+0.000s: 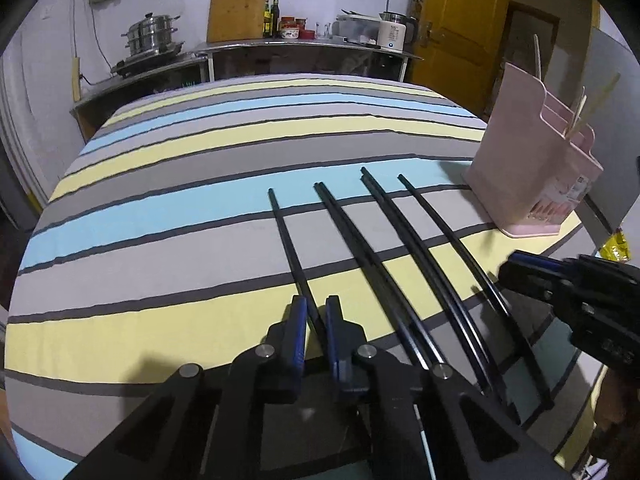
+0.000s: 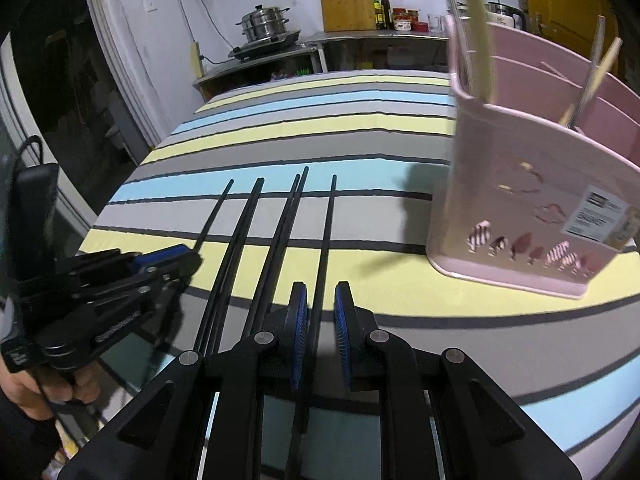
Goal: Organize utensils
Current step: 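Close the left tool on a black chopstick while the right tool grasps another, then lift both black chopsticks upright and lower them into the pink holder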
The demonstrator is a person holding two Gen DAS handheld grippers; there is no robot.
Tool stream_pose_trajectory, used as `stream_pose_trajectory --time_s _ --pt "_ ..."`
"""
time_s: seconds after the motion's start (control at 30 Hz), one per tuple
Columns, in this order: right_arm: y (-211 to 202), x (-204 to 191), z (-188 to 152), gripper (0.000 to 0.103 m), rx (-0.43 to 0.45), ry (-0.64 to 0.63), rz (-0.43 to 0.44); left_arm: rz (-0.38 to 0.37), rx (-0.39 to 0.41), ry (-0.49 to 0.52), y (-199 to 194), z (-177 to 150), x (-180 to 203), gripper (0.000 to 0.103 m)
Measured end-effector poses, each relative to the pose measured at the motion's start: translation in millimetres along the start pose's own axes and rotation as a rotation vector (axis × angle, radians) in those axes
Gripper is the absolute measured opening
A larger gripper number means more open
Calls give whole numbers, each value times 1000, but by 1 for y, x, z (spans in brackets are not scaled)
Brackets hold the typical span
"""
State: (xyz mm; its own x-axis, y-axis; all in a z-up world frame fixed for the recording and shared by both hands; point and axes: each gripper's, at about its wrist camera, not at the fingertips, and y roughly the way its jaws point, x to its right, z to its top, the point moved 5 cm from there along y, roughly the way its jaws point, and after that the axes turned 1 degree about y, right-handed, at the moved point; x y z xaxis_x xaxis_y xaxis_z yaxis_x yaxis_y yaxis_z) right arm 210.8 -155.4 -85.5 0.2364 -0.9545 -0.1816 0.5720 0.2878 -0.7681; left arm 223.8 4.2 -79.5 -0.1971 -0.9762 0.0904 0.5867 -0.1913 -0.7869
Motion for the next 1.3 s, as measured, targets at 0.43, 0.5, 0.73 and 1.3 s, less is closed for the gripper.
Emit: stream_pose_trajectory --time_s 0.43,0.5,0.73,1.3 --pt "37 -3 18 15 -52 -31 -38 -54 -18 -100 5 8 -19 10" --pt "40 -5 21 15 -56 -38 -49 -42 -17 -103 8 11 -18 10" --pt "46 -9 30 15 -60 -41 -77 7 -8 -86 17 19 -14 10" --pt "-6 -13 40 6 18 -11 -16 -51 74 -68 -38 26 -8 5"
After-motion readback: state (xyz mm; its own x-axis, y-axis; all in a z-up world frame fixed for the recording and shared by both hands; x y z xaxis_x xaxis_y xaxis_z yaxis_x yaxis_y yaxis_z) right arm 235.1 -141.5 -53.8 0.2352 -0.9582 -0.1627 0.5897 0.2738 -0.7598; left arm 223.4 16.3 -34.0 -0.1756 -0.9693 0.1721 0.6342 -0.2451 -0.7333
